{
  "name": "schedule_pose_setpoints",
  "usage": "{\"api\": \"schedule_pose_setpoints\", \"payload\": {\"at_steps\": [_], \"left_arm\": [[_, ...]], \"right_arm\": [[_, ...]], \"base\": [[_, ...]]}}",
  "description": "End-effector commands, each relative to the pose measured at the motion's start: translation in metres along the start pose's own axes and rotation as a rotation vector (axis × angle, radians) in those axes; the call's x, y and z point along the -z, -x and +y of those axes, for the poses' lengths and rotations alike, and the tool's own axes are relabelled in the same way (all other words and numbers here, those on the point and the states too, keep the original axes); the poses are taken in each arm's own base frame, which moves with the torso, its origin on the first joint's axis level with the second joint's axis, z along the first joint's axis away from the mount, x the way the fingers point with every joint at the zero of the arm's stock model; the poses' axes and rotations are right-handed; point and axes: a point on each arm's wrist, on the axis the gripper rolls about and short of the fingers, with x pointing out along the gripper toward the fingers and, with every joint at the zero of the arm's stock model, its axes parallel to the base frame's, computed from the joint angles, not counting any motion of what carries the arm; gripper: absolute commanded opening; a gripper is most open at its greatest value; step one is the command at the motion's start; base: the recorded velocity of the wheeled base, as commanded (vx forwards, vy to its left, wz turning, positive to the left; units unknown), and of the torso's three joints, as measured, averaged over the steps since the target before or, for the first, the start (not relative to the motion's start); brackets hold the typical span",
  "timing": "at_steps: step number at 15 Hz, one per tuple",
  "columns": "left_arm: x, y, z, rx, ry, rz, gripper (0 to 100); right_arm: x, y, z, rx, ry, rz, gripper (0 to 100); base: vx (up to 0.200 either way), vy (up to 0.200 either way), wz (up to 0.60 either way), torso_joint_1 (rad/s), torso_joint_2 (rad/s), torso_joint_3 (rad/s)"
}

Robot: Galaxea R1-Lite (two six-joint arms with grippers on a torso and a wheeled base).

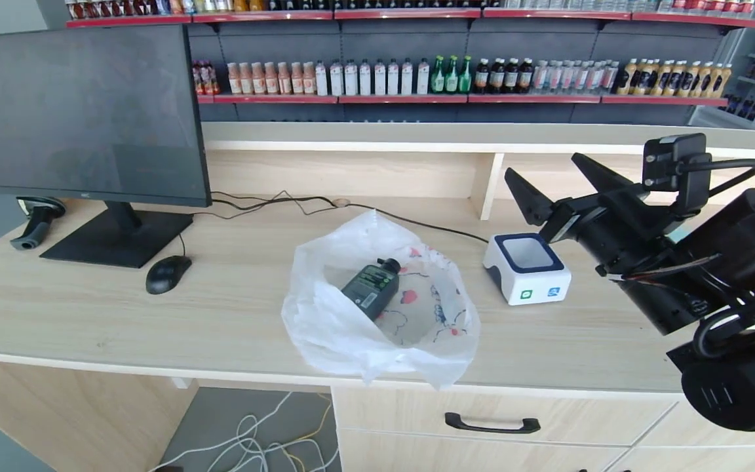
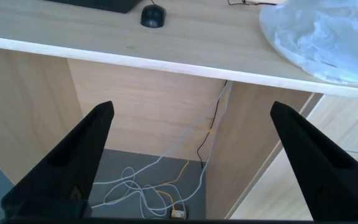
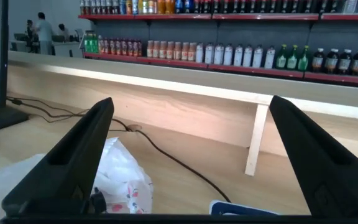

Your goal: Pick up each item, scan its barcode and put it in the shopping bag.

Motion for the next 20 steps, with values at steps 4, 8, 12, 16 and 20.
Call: {"api": "schedule_pose_setpoints", "payload": {"at_steps": [4, 8, 12, 16, 20], "left_arm": [[-0.0001, 0.0, 0.0, -0.003, 0.001, -0.001, 100], [-0.0001, 0.0, 0.0, -0.004, 0.004, -0.001, 100], [-0.0001, 0.0, 0.0, -0.003, 0.004, -0.001, 100], [-0.0001, -0.0001, 0.0, -0.004, 0.004, 0.0, 100], [-0.0001, -0.0001, 0.0, -0.004, 0.005, 0.0, 100]], "right_arm": [[-0.0011, 0.0033, -0.0008, 0.002, 0.002, 0.004, 100], [-0.0006, 0.0058, -0.0008, 0.003, 0.0, 0.011, 100], [-0.001, 0.0106, -0.0008, 0.001, 0.0, 0.022, 100], [-0.0031, 0.0097, -0.0014, 0.004, 0.001, 0.013, 100], [-0.0026, 0.0102, -0.0014, 0.004, 0.001, 0.016, 100]], "base": [[0.0, -0.2, 0.0, 0.002, 0.0, 0.004], [0.0, -0.2, 0.0, 0.004, 0.0, 0.004], [0.0, -0.2, 0.0, 0.002, 0.01, 0.001], [0.0, -0.2, 0.0, 0.002, 0.0, 0.0], [0.0, -0.2, 0.0, 0.002, 0.0, 0.002]]}}
